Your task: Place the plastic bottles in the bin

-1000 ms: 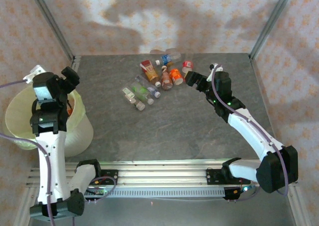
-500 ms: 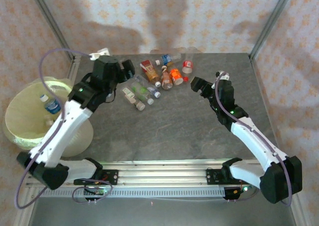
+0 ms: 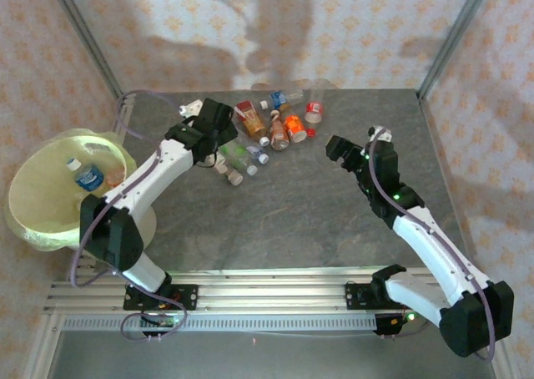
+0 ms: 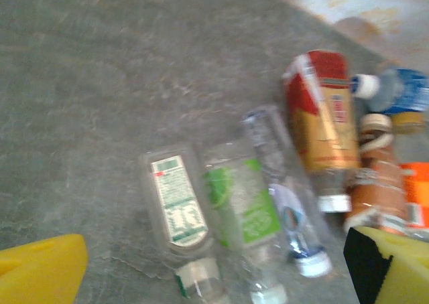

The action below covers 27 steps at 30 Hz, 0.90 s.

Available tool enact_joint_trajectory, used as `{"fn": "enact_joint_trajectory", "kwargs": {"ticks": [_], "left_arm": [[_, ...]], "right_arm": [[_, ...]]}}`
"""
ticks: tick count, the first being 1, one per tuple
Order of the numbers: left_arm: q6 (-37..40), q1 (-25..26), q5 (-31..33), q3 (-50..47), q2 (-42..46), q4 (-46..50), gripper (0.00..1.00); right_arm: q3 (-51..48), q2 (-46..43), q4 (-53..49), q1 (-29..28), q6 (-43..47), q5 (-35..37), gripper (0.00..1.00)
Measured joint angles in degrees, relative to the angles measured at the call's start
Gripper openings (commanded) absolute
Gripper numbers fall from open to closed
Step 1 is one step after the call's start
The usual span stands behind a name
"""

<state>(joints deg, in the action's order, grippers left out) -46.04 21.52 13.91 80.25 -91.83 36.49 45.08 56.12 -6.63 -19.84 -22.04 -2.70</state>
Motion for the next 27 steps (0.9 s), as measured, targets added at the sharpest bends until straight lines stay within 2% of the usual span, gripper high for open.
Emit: {"fn": "enact_joint_trajectory", "kwargs": {"ticks": [7, 13, 21, 27], "left_arm": [[-0.3, -7.4, -6.5, -3.5, -8.9, -4.0, 0.99], [0.7, -7.5, -11.2, -3.5, -14.6, -7.7, 0.97], [-0.6, -7.3, -10.1, -6.0, -16.0, -10.3, 0.9], [-0.4, -7.7, -10.2, -11.0, -14.6, -12.6, 0.79]], "right_arm": [[0.0, -1.3, -2.2, 0.0, 0.0, 1.1, 0.99], [0.0, -1.3, -2.7, 0.0, 0.0, 1.5, 0.99], [0.0, -1.3, -3.2, 0.0, 0.0, 2.1, 0.99], [-0.4, -1.3, -3.3, 0.0, -0.2, 2.6, 0.99]]}}
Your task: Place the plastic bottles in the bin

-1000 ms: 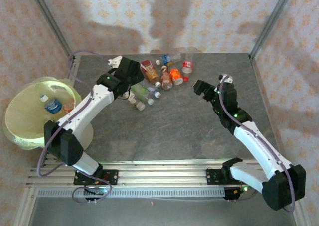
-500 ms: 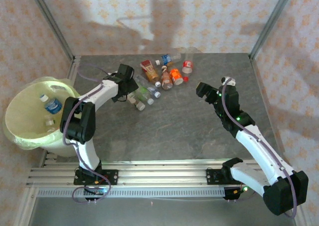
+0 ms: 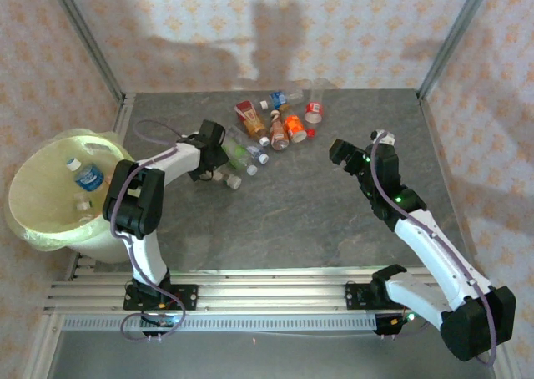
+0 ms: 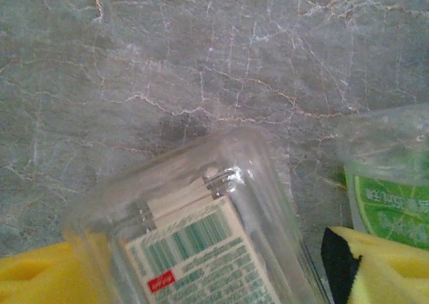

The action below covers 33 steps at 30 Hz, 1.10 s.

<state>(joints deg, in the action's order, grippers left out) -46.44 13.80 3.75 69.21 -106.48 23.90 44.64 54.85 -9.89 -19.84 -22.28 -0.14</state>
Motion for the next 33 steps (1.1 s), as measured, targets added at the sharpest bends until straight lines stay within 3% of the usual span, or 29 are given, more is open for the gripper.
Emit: {"fn": "enact_joint_trajectory", "kwargs": {"ticks": [9, 15, 23, 33], "left_arm": [[1.4, -0.9, -3.3, 2.7, -2.5, -1.1, 0.78], [2.3, -0.9, -3.8, 2.9, -4.5, -1.4, 0.61], [5.1, -0.9, -3.8, 1.1, -1.8, -1.5, 0.52], [7.6, -0.9, -3.8, -0.3, 5.2, -1.5, 0.42]], "right_arm": [[-0.2, 0.0, -0.1, 0.0, -0.6, 0.0, 1.0], [-0.2, 0.0, -0.7, 0.0, -0.6, -0.1, 1.0], [-0.3, -0.4, -0.5, 0.0, 0.5, -2.7, 1.0], [-3.6, -3.6, 6.4, 0.0, 6.4, -11.6, 1.0]]}}
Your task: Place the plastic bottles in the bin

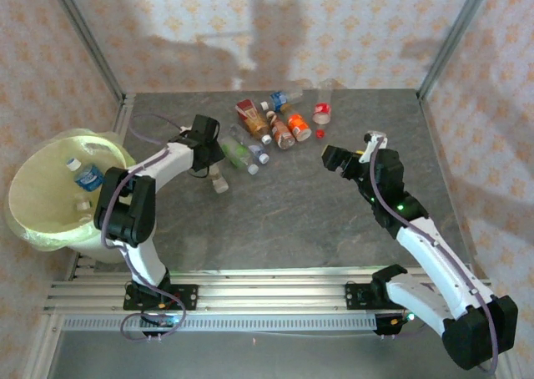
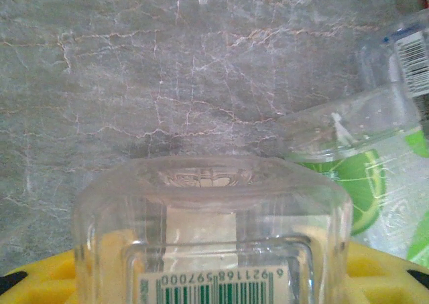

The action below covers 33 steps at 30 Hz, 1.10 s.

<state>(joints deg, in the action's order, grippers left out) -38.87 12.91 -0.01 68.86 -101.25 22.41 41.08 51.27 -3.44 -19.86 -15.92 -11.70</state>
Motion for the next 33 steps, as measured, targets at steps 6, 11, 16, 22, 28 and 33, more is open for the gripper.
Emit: {"fn": "enact_joint_trajectory", "kwargs": {"ticks": [6, 11, 16, 22, 28, 33], "left_arm": [[0.6, 0.2, -0.1, -0.2, 3.3, 0.2, 0.41], [1.3, 1.0, -1.3, 0.5, 6.3, 1.4, 0.4], [1.4, 1.7, -2.3, 3.3, 8.4, 3.0, 0.4], [1.5, 3.0, -6.7, 7.9, 11.4, 4.7, 0.4], [2.4, 4.3, -8.2, 12.9, 15.5, 6.1, 0.39], [3.9, 3.9, -8.5, 13.3, 22.6, 6.8, 0.4]], "right_arm": [[-1.0, 0.0, 3.1, -0.1, 2.4, -5.8, 0.99], [-2.0, 0.5, 5.4, -0.4, 2.3, -6.5, 0.99], [-2.1, 1.8, 6.6, -0.4, 1.3, -6.3, 0.99], [-2.1, 3.2, 7.5, -0.4, 0.4, -6.3, 0.99], [-2.3, 4.7, 9.6, -0.4, -1.2, -6.3, 0.99], [-3.0, 5.1, 11.3, -0.4, -1.4, -6.3, 0.99]]}}
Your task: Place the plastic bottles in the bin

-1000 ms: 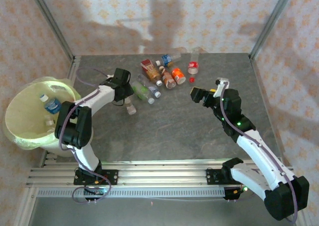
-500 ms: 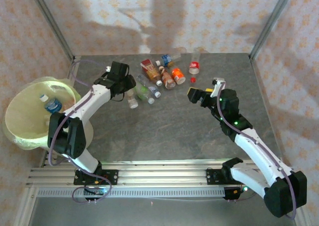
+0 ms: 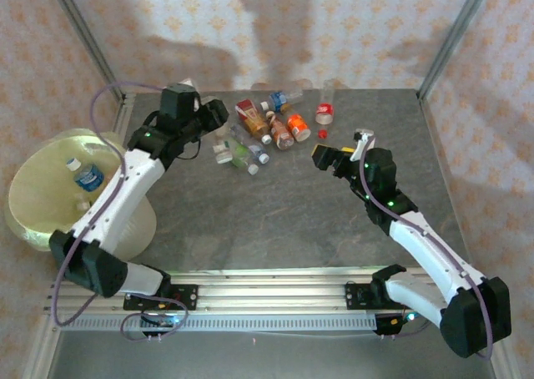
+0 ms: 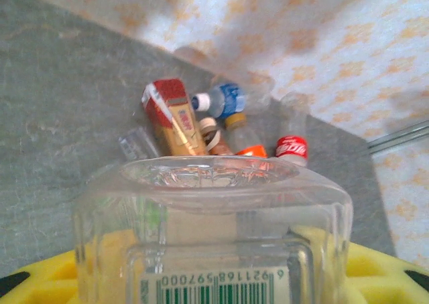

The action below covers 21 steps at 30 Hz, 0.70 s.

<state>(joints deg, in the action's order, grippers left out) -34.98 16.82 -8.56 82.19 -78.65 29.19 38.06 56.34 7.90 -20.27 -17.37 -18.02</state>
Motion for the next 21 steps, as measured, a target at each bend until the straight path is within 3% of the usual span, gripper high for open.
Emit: {"fn": "enact_joint_trajectory", "kwargs": {"ticks": [9, 16, 21], "left_arm": [[8.1, -1.6, 7.0, 8.5, 8.2, 6.6, 0.4], [14.2, -3.7, 20.1, 12.7, 13.1, 13.8, 0.4], [17.6, -8.4, 30.5, 13.0, 14.7, 18.7, 0.4]], "right_arm": [[0.0, 2.4, 0.3, 0.0, 0.0, 0.0, 0.99], [0.0, 3.3, 0.8, 0.0, 0.0, 0.0, 0.99], [0.0, 3.7, 1.2, 0.0, 0.0, 0.0, 0.99]]}}
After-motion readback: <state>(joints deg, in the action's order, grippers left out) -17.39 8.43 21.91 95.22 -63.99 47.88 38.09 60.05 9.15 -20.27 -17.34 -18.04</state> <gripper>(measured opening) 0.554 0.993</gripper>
